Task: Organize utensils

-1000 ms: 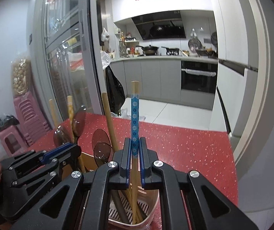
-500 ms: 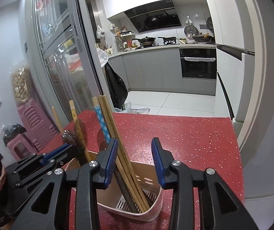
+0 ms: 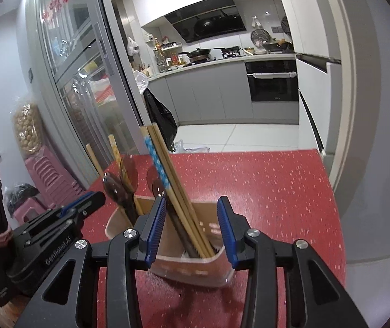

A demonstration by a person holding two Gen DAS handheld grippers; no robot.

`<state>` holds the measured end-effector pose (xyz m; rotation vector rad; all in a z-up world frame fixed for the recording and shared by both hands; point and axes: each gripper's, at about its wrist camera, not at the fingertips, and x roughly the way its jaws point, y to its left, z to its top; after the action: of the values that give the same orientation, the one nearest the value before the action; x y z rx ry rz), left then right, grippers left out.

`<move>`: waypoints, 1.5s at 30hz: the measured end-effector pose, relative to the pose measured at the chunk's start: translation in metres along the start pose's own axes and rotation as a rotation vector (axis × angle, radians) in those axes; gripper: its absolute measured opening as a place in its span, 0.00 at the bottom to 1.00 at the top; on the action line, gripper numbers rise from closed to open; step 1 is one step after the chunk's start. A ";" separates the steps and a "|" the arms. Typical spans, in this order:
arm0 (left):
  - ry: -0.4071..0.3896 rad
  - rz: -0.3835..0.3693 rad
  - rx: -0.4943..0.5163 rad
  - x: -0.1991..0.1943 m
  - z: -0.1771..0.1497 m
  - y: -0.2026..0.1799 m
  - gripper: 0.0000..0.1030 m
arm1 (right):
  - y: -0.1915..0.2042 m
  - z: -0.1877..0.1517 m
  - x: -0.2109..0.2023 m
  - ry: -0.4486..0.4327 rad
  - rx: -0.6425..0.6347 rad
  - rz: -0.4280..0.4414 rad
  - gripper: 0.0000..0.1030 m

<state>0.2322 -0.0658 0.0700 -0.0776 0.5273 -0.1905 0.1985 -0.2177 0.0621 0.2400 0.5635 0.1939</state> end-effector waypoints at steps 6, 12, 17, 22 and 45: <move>0.026 0.002 0.008 -0.010 -0.012 0.007 0.50 | 0.002 -0.019 -0.010 0.027 0.019 -0.036 0.43; 0.026 0.042 0.008 -0.025 -0.027 0.015 1.00 | 0.011 -0.033 -0.024 0.025 0.008 -0.109 0.49; 0.022 0.057 0.027 -0.036 -0.044 0.016 1.00 | 0.024 -0.046 -0.035 0.003 -0.041 -0.209 0.83; 0.019 0.079 0.040 -0.045 -0.053 0.019 1.00 | 0.036 -0.057 -0.044 -0.047 -0.084 -0.282 1.00; -0.025 0.109 0.066 -0.067 -0.060 0.017 1.00 | 0.043 -0.062 -0.059 -0.065 -0.031 -0.341 1.00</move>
<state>0.1483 -0.0377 0.0493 0.0126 0.4986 -0.1001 0.1106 -0.1808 0.0527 0.1166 0.5283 -0.1347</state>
